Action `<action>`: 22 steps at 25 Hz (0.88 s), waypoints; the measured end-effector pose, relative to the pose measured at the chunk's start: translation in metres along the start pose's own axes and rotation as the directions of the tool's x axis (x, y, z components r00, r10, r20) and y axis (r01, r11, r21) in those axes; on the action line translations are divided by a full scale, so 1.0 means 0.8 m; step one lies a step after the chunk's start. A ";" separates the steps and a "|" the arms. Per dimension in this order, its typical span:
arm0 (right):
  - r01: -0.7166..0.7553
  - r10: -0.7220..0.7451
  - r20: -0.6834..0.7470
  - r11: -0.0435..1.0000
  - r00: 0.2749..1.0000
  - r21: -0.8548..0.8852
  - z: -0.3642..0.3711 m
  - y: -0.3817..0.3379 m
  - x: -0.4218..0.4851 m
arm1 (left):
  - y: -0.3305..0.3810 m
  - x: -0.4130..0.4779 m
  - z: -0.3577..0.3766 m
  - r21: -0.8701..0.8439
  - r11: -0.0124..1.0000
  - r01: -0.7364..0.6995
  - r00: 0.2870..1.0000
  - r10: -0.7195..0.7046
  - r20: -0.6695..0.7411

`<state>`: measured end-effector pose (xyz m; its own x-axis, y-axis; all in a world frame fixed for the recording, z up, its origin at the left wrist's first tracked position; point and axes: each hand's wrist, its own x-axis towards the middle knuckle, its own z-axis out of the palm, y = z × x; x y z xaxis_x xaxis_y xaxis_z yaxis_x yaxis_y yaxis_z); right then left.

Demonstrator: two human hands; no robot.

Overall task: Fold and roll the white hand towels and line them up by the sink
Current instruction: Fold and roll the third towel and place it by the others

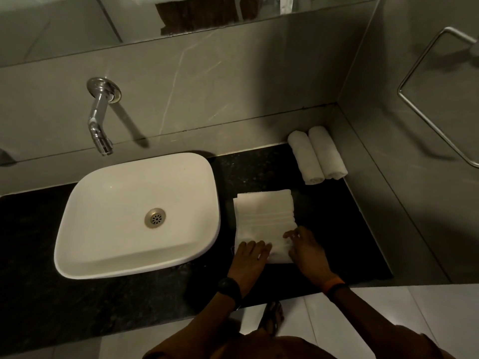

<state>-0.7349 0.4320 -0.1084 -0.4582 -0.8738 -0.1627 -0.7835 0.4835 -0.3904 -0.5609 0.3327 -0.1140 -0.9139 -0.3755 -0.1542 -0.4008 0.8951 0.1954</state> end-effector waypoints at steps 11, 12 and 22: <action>0.169 -0.143 0.166 0.973 0.976 -0.157 0.009 -0.025 0.028 | -0.007 0.022 0.001 0.039 0.994 0.099 0.987 -0.103 0.124; 0.161 -0.142 0.157 0.980 0.977 -0.117 0.002 -0.028 0.031 | -0.009 0.028 -0.003 0.008 0.992 0.123 0.981 -0.123 0.148; 0.164 -0.061 0.394 0.958 0.917 -0.234 -0.008 -0.031 0.067 | 0.004 0.042 -0.008 0.193 0.962 0.195 0.961 -0.226 0.157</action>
<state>-0.7429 0.3733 -0.1020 -0.2074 -0.8512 -0.4821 -0.9242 0.3320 -0.1886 -0.5934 0.3214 -0.1123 -0.7777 -0.5259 -0.3445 -0.5511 0.8339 -0.0291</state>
